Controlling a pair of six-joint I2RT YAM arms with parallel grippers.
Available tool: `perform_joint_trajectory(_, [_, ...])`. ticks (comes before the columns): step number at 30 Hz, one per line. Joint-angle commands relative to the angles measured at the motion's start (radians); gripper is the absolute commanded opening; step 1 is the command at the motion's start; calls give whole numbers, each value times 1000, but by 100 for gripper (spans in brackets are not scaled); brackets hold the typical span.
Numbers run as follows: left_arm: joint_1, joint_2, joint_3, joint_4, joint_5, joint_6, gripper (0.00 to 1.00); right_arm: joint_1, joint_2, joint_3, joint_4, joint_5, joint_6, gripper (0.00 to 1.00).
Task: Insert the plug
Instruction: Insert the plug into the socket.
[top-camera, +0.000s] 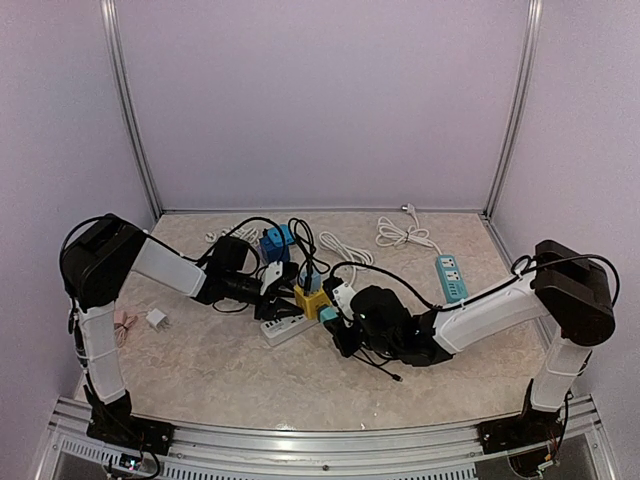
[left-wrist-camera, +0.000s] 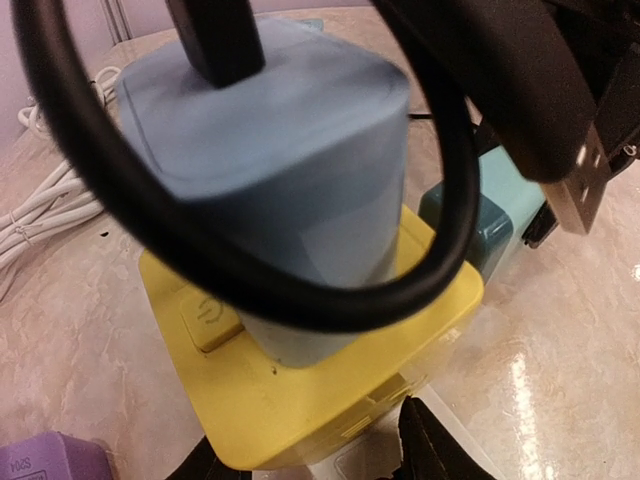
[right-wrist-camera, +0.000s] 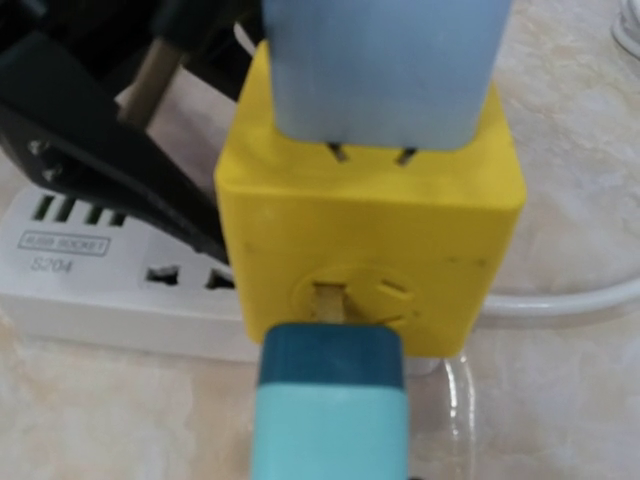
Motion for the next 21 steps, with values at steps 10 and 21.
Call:
perform_joint_trajectory(10, [-97,-55,-67,32,94,125,45,-46,45,147,-120,52,6,0])
perform_joint_trajectory(21, [-117,-47,-65,47,186,86,47,-45,45,70,175,-63,-236,0])
